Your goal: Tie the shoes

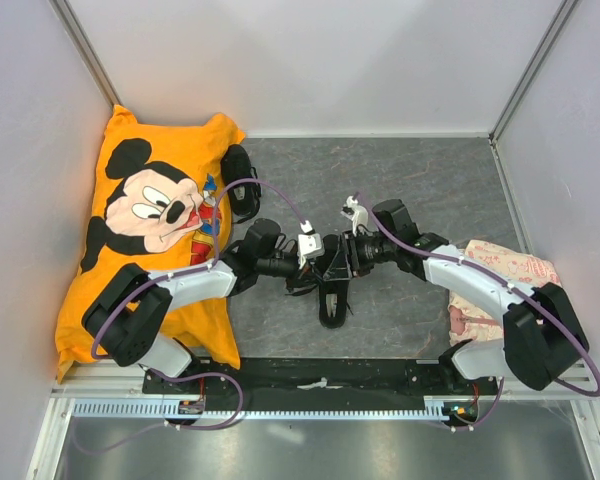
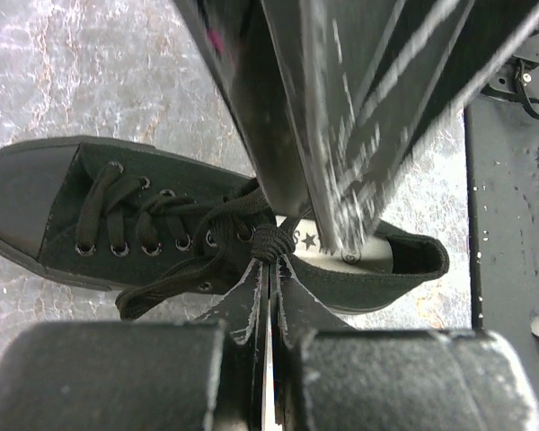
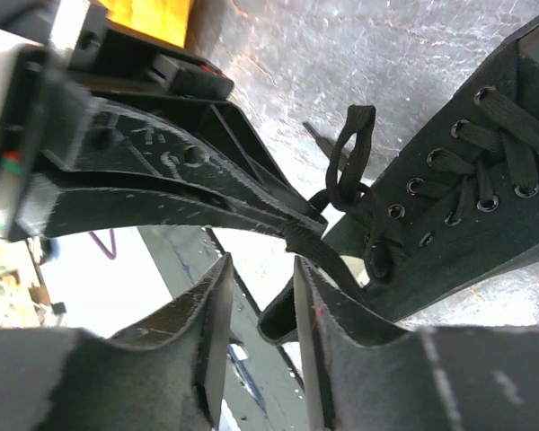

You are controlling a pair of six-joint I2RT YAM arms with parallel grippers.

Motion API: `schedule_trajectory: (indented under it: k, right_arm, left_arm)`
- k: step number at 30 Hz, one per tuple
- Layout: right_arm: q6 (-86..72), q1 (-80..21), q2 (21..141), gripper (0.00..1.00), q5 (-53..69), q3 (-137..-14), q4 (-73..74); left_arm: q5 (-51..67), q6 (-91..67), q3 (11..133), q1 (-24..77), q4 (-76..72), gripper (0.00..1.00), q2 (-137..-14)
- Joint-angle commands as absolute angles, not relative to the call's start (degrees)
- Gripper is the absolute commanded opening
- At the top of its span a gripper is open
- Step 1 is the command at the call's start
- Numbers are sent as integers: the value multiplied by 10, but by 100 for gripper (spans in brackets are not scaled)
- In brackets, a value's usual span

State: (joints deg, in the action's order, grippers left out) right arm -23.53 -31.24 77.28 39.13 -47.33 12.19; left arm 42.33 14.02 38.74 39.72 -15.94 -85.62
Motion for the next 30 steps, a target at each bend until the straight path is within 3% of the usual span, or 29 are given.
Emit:
schedule_trajectory:
  k: [1, 9, 16, 24, 30]
  right_arm:
    - [-194, -317, 791, 42, 379, -501, 120]
    - [-160, -318, 811, 45, 383, -513, 105]
    - [-55, -318, 802, 41, 407, -517, 118]
    - [141, -313, 774, 47, 443, -501, 127]
    - [197, -313, 788, 46, 491, -516, 147]
  left_arm:
    - [442, 178, 410, 400, -163, 2, -860]
    - [463, 197, 414, 400, -149, 2, -866]
    - [478, 214, 422, 400, -136, 2, -870]
    - [490, 230, 432, 396, -130, 2, -880]
    - [498, 232, 433, 396, -130, 2, -882]
